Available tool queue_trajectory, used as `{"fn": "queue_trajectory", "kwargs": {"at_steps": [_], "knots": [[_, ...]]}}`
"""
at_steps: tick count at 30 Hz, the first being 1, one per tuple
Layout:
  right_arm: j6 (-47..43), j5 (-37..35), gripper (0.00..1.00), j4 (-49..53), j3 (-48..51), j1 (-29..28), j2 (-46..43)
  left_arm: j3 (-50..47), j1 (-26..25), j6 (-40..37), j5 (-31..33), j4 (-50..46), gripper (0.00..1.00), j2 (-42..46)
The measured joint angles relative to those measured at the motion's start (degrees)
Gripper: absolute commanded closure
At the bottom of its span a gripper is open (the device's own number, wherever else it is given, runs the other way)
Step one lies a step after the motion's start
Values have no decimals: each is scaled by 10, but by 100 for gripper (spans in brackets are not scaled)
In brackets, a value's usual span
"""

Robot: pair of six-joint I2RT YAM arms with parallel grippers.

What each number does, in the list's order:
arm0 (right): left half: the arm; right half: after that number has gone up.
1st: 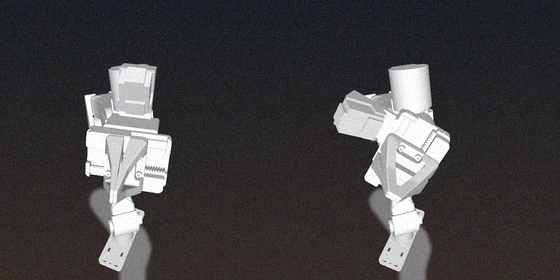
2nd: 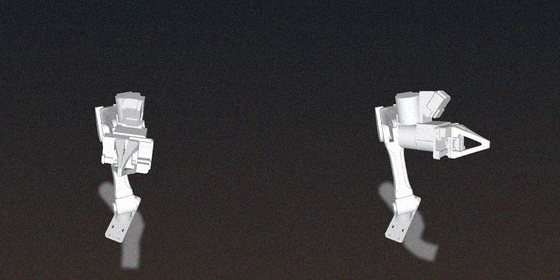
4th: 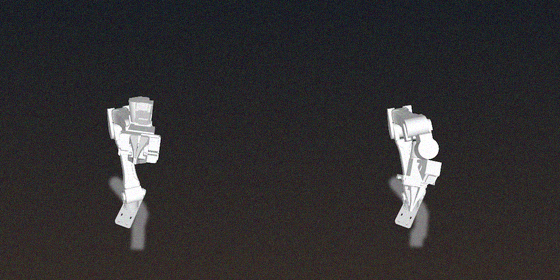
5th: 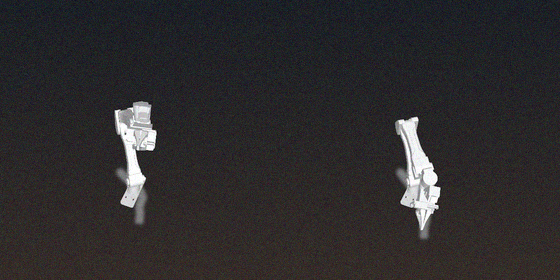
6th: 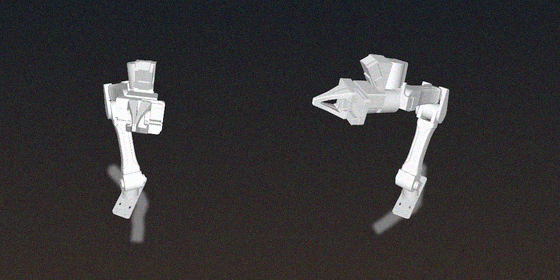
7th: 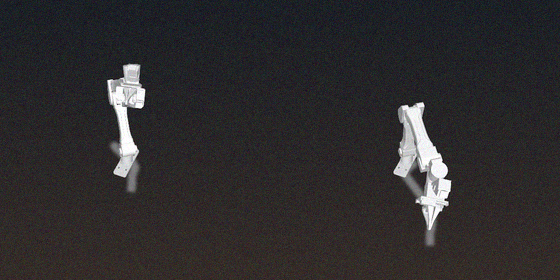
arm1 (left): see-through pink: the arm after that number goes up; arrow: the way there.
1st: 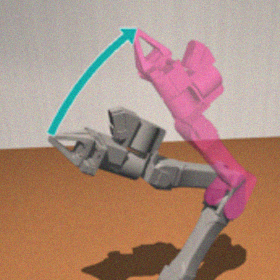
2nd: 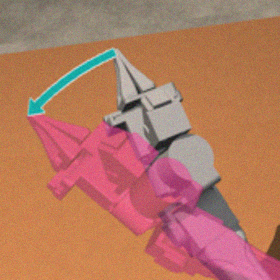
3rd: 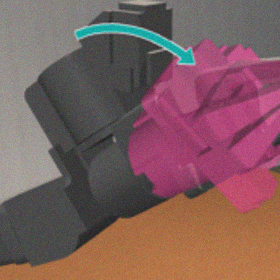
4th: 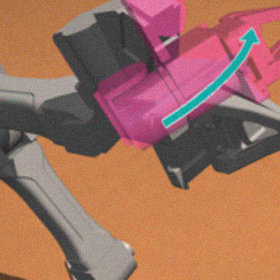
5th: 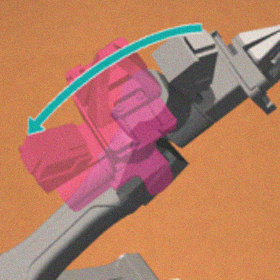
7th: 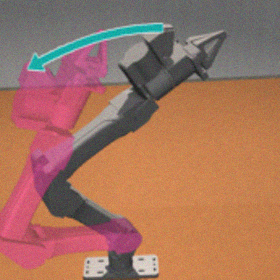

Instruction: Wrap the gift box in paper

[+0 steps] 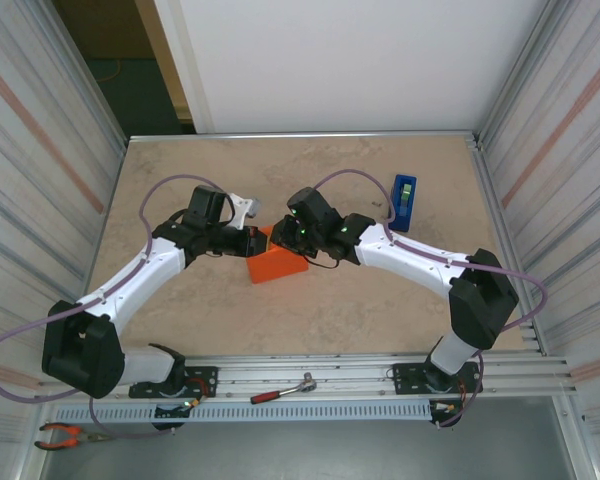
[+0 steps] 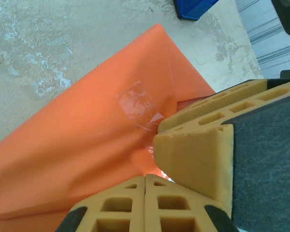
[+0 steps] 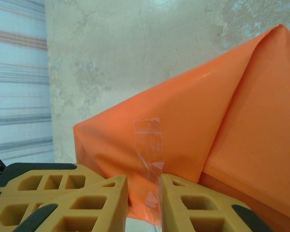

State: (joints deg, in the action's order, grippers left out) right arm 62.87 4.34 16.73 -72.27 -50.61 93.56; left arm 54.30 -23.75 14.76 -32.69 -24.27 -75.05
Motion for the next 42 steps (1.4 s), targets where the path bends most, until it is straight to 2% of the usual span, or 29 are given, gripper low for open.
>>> {"fn": "queue_trajectory", "kwargs": {"at_steps": [22,24,28,33,42], "knots": [[-27,2,63,29,-12,3,-8,0,-3,-2,11,7,100,-2],[-35,6,66,36,-3,7,-23,0,-5,-5,14,8,100,-2],[-49,25,83,39,1,31,-47,0,-6,-7,17,14,100,-3],[-57,62,100,19,1,64,-47,1,-8,-11,19,19,100,-5],[-62,119,100,-15,-36,66,13,1,-8,-13,19,19,100,-5]]}}
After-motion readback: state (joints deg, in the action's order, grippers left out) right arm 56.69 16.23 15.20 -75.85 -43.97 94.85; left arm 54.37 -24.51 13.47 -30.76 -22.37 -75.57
